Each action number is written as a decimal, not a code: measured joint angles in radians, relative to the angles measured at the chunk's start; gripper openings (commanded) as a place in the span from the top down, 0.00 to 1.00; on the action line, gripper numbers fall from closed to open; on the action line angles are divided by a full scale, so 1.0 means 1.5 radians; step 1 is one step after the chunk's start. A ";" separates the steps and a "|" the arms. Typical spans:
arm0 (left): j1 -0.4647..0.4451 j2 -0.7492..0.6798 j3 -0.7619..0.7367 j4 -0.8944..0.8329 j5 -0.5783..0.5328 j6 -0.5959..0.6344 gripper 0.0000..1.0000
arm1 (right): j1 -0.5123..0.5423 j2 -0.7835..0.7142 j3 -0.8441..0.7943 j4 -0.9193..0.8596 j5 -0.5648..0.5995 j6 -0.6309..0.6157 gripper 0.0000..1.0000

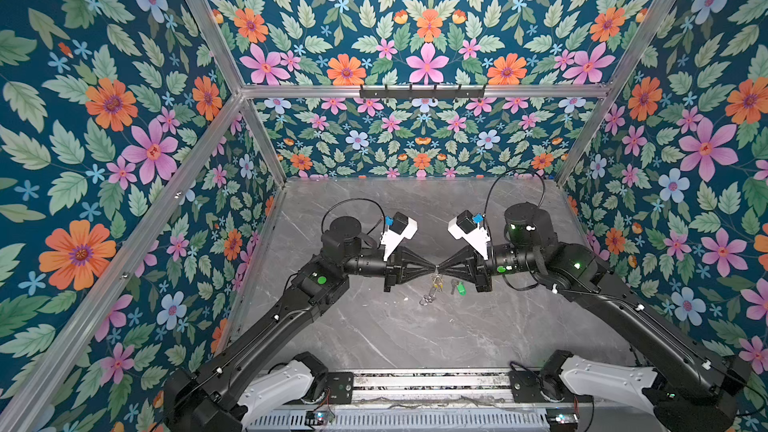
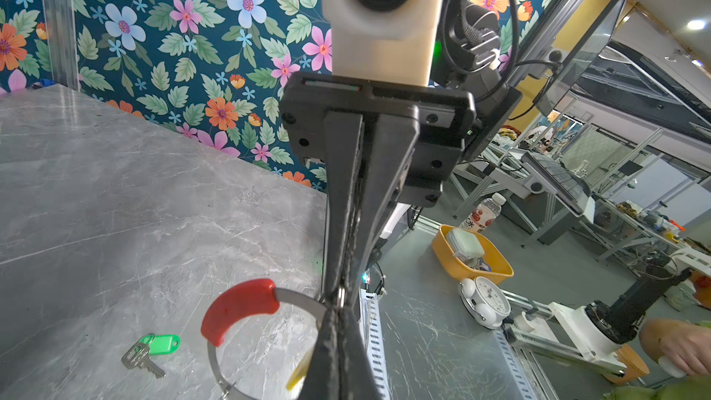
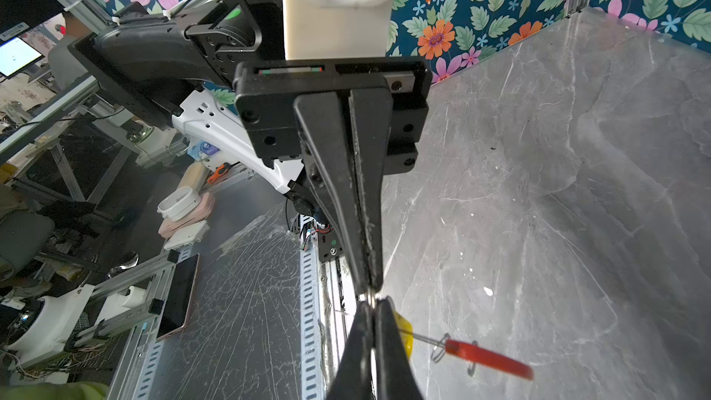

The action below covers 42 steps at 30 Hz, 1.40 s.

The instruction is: Remove the keys from the keyring

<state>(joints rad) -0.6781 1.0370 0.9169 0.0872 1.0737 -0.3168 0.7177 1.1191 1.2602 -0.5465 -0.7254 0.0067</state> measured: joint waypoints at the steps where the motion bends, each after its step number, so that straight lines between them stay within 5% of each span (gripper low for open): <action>1: 0.000 0.000 -0.002 0.002 0.000 -0.002 1.00 | 0.000 0.001 0.000 0.000 0.000 0.002 1.00; 5: 0.000 0.000 -0.009 0.021 0.000 -0.016 1.00 | 0.000 0.001 -0.001 0.001 0.001 0.009 0.98; 10: -0.001 -0.011 -0.034 0.070 -0.008 -0.043 1.00 | 0.001 -0.011 -0.013 0.032 0.015 0.024 0.73; 16: -0.002 -0.049 -0.094 0.182 -0.067 -0.088 1.00 | 0.001 -0.077 -0.082 0.151 0.053 0.067 0.64; 29: -0.003 -0.074 -0.204 0.477 -0.207 -0.163 1.00 | 0.002 -0.107 -0.188 0.420 0.105 0.204 0.63; 42: -0.004 -0.045 -0.241 0.646 -0.262 -0.220 1.00 | 0.002 -0.049 -0.192 0.528 0.054 0.288 0.68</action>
<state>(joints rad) -0.6842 0.9691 0.5556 1.0557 0.6804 -0.6464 0.7212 1.0462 0.9726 0.2462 -0.6445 0.4381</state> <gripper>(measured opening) 0.050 0.331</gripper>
